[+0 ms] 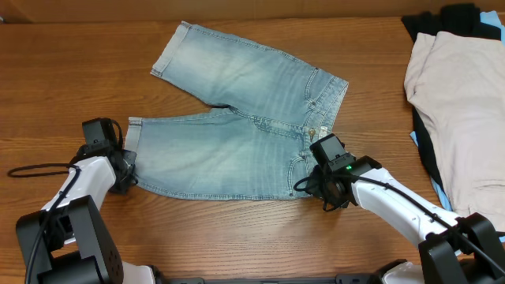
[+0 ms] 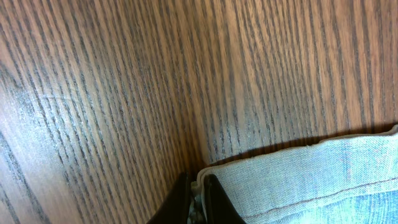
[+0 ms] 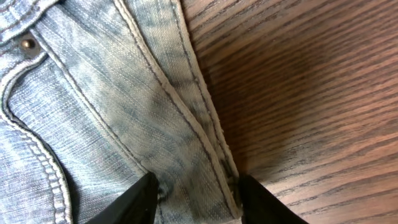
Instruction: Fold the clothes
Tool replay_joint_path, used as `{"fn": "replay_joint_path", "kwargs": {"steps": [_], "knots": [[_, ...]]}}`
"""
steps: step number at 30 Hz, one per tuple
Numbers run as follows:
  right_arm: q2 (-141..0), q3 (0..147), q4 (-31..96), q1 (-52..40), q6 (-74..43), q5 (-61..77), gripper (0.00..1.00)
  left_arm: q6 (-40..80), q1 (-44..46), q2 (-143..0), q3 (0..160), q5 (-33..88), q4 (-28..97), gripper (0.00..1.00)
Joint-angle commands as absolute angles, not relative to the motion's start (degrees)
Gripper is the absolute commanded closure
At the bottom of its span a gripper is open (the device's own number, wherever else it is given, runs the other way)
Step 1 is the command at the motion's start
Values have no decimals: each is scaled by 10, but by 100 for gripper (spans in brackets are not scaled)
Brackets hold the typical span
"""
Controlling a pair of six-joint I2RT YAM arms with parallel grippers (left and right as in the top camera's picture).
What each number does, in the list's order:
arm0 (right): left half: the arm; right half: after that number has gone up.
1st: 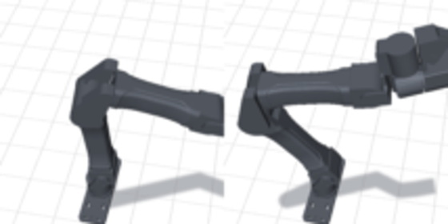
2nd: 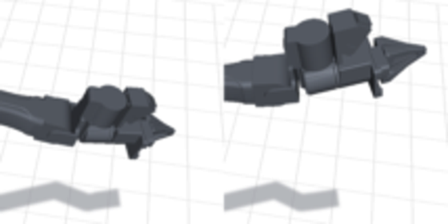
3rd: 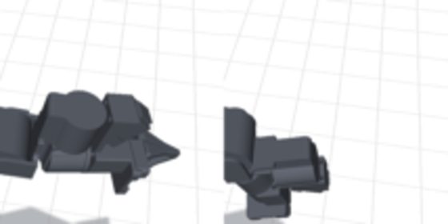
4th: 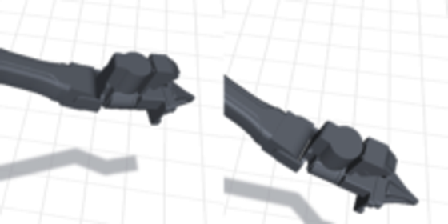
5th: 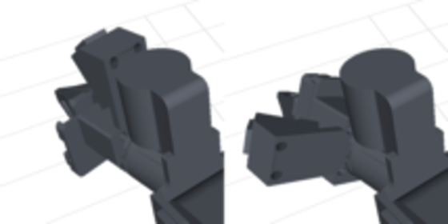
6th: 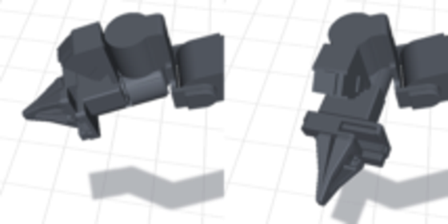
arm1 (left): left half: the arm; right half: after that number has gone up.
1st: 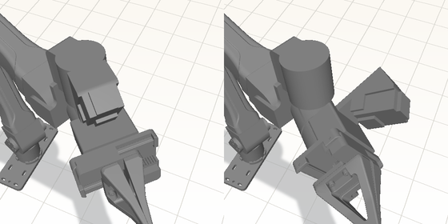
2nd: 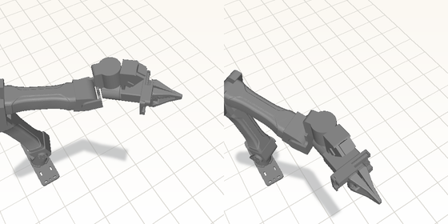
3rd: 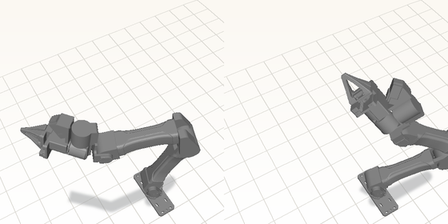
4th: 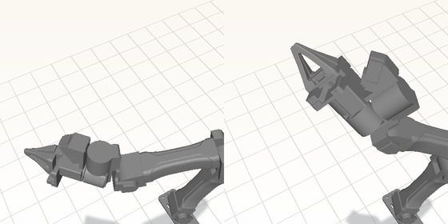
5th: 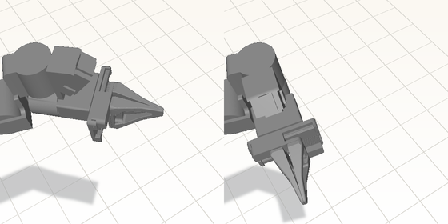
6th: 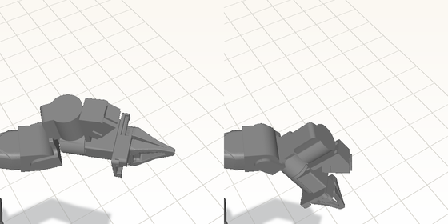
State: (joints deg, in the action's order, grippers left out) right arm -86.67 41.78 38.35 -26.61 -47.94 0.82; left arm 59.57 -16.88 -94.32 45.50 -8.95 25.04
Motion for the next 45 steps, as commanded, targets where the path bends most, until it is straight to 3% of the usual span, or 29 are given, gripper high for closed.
{"fn": "replay_joint_path", "kwargs": {"steps": [1,2,3,4,10,16,24,35,45], "knots": [[-872,415,388,-270,-475,23,66,582,-168,-985,428,-48,261,96],[-872,415,391,-270,-475,23,74,577,-168,-985,428,-48,261,96],[-872,415,396,-270,-482,22,95,558,-168,-985,429,-41,262,96],[-872,415,398,-270,-491,22,96,535,-169,-984,434,-27,265,96],[-824,467,477,-219,-477,23,96,429,-169,-938,541,10,352,96],[-768,635,630,-165,-401,23,96,348,-169,-865,722,17,476,96],[-765,823,790,-177,-386,33,96,302,-169,-766,866,15,567,96],[-759,770,841,-235,-467,32,96,287,-155,-761,863,6,600,96],[-759,596,704,-210,-511,31,96,287,-69,-915,863,-32,495,96]]}}
